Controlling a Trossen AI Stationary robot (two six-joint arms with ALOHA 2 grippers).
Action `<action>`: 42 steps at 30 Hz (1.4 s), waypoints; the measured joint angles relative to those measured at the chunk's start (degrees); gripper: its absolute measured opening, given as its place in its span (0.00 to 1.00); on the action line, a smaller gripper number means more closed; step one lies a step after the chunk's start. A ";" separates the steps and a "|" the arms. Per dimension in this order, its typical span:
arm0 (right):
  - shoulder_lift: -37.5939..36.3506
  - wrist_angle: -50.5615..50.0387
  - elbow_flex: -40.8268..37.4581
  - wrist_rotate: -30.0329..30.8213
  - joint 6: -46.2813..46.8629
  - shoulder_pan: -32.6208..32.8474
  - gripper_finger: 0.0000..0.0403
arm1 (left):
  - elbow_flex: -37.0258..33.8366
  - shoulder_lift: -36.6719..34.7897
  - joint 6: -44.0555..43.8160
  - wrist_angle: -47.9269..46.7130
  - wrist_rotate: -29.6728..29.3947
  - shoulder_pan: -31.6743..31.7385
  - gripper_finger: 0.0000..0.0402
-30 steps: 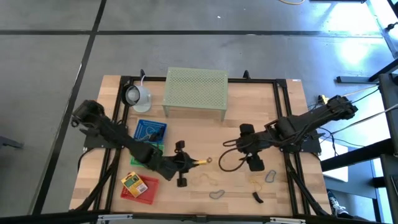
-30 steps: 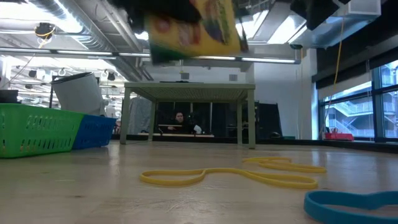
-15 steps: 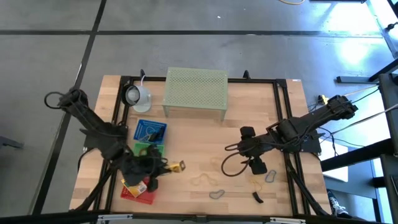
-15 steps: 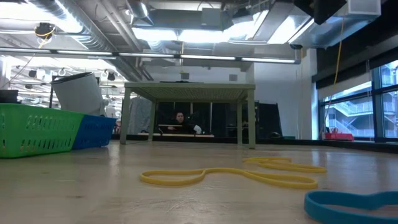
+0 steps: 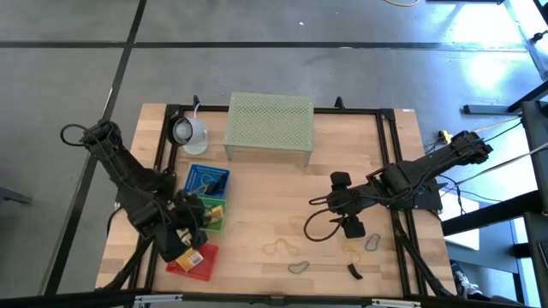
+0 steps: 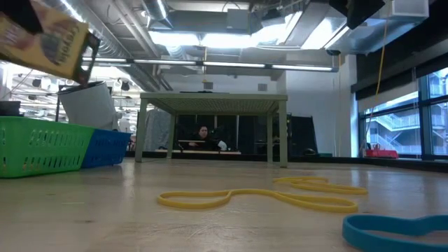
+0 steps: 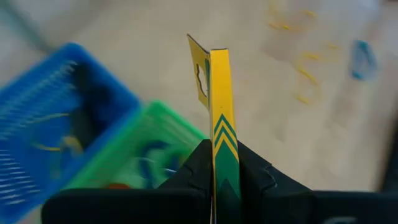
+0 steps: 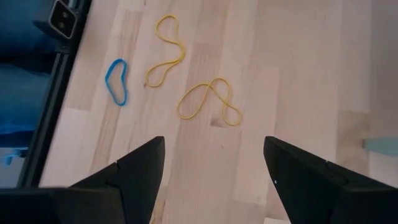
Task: Pick & Place Office Desk Supplies
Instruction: Put the yellow crayon box into the red bin
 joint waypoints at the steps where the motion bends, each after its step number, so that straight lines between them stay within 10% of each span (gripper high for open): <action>1: 0.00 0.00 0.00 0.30 0.02 0.00 0.68 | 0.00 0.00 -1.76 -2.07 -1.02 0.00 0.07; 7: 0.00 0.00 0.00 0.52 0.00 0.00 0.68 | -1.57 -0.02 -9.98 -7.19 0.43 0.96 0.07; 11: 0.02 0.00 0.00 0.53 0.00 0.00 0.68 | -2.29 0.22 -6.06 0.75 10.25 -0.52 0.07; 19: 0.02 0.04 0.00 2.59 -0.15 0.00 0.68 | -0.13 0.13 2.20 12.00 8.79 -6.99 0.07; 42: 0.02 1.25 0.00 3.54 0.02 -0.02 0.68 | -0.11 13.08 -16.36 13.35 23.82 -14.99 0.09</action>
